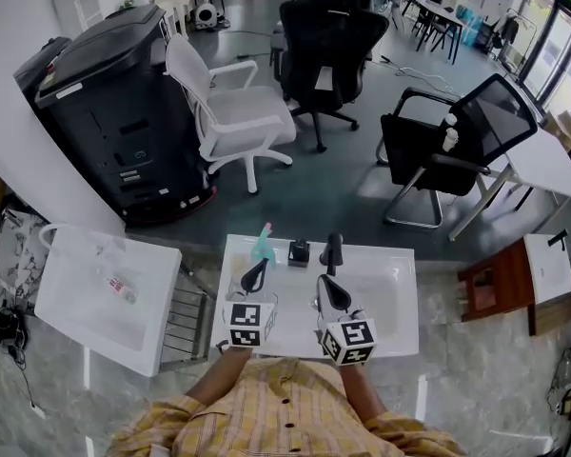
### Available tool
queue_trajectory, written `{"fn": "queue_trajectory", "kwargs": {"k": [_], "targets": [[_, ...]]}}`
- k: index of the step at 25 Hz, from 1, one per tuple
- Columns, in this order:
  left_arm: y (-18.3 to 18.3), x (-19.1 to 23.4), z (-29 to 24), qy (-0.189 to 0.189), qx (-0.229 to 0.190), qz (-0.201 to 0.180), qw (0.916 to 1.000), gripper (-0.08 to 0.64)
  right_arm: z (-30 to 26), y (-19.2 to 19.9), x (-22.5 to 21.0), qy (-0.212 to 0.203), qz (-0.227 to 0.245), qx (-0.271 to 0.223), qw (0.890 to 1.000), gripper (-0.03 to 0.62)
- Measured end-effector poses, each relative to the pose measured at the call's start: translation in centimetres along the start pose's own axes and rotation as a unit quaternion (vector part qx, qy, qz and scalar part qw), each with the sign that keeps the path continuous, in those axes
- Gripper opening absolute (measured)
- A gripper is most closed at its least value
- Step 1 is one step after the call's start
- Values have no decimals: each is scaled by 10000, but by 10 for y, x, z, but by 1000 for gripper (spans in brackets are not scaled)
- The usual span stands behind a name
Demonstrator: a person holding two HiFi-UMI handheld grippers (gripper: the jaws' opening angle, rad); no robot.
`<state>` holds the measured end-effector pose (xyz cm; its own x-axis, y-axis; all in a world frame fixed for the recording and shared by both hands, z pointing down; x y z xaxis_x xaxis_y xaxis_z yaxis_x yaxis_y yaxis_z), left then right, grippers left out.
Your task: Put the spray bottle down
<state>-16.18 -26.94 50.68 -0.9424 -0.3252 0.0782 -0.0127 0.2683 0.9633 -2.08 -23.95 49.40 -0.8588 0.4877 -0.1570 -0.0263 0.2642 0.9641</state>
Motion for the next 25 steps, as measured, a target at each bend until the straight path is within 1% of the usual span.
{"fn": "queue_trajectory", "kwargs": {"k": [12,25], "targets": [[0,-6,19,-15,-110,-107,9999,-2,3,-5,6,32,181,-122,9998,-2],[3,-10,26,49,-146,-208,9997,-3,5,-3,4,140,120,-175,9997,-2]]}}
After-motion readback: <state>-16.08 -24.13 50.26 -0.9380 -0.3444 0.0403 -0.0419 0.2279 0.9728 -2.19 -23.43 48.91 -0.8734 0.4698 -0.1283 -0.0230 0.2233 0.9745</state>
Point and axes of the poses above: the fingertips, and each gripper's own axes: z backward along the fingers, x to its left, y out of its underside, the point moved 2 cm from there along z, backward along the fingers
